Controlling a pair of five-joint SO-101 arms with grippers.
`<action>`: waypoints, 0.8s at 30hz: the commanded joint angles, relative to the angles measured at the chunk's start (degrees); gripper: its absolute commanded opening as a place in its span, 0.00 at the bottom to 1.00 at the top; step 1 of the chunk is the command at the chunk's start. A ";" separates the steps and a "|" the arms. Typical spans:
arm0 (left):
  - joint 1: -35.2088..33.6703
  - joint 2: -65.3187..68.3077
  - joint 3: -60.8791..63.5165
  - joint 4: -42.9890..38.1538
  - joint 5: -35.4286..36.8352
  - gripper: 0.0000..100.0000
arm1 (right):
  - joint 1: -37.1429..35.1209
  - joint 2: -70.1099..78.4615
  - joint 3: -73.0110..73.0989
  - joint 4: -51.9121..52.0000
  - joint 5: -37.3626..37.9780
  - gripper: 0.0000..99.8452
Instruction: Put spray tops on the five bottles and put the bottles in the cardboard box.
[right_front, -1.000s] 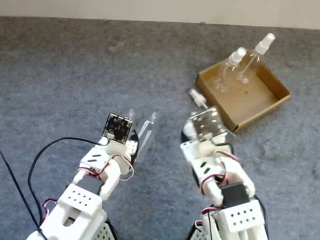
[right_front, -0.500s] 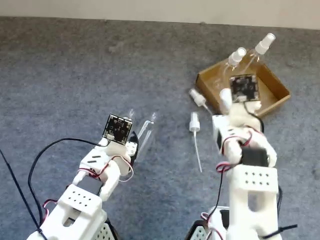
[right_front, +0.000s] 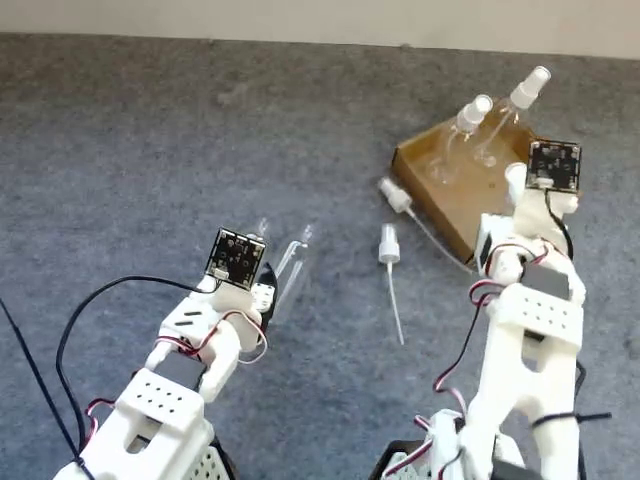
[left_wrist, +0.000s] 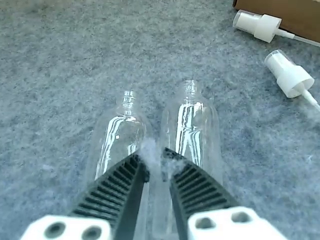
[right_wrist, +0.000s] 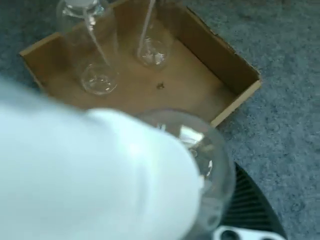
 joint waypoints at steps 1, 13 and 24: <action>-0.75 -0.57 -0.48 -0.88 -0.62 0.01 | 3.03 3.91 -8.48 -2.59 -0.62 0.17; -0.75 -0.40 -0.48 -0.88 -0.62 0.01 | 6.20 23.60 -28.26 -2.59 -6.24 0.17; -0.75 -0.40 -0.48 -0.88 -0.70 0.01 | 5.41 39.16 -48.22 4.44 -9.14 0.17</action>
